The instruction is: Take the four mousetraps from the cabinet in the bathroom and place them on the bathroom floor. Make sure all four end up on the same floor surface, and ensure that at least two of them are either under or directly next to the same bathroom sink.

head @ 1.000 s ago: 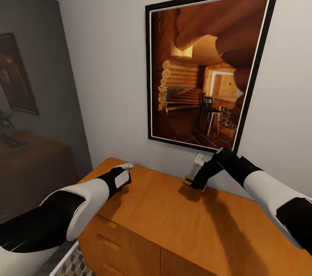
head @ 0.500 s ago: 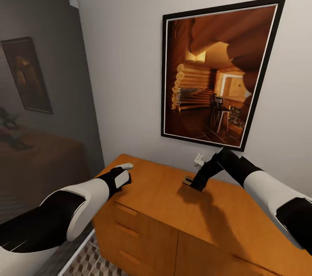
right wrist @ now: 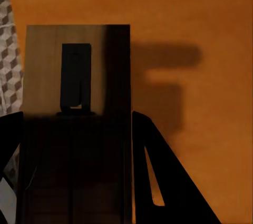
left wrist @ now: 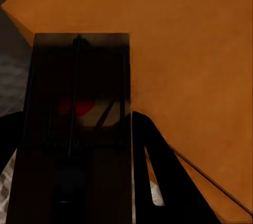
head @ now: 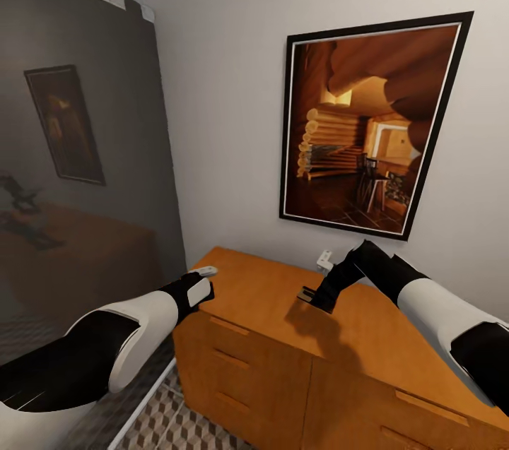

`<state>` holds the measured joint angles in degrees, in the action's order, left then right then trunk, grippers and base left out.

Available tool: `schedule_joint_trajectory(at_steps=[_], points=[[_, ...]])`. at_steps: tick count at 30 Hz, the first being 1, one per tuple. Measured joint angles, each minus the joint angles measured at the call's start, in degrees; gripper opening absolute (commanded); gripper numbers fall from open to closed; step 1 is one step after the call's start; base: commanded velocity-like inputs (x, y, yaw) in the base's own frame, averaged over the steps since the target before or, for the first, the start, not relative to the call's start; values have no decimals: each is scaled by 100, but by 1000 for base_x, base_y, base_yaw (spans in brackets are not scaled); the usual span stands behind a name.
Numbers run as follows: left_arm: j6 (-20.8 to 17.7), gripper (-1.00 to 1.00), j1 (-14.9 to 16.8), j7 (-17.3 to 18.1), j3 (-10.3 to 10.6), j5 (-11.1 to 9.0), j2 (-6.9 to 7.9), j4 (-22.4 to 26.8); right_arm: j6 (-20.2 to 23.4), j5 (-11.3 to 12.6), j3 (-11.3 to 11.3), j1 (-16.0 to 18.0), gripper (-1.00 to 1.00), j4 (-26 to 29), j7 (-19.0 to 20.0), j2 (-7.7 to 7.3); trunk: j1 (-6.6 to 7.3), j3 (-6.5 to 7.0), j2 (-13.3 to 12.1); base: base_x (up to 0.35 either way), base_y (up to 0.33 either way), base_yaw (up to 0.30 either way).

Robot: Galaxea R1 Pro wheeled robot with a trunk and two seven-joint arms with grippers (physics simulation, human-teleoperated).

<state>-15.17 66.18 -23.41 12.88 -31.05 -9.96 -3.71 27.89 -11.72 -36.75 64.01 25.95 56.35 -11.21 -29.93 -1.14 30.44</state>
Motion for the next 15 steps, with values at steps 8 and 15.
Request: schedule_joint_trajectory(at_steps=[8, 15], points=[[-2, -100, 4, -1, 9, 0, 0, 0, 1, 1, -6, 3, -100, 0, 2, 0, 175, 134, -314, -7, 15, 0], [-1, -100, 3, 0, 9, -1, 0, -1, 1, 1, -8, 2, -100, 1, 2, -1, 327, 261, -596, -123, 73, 0]])
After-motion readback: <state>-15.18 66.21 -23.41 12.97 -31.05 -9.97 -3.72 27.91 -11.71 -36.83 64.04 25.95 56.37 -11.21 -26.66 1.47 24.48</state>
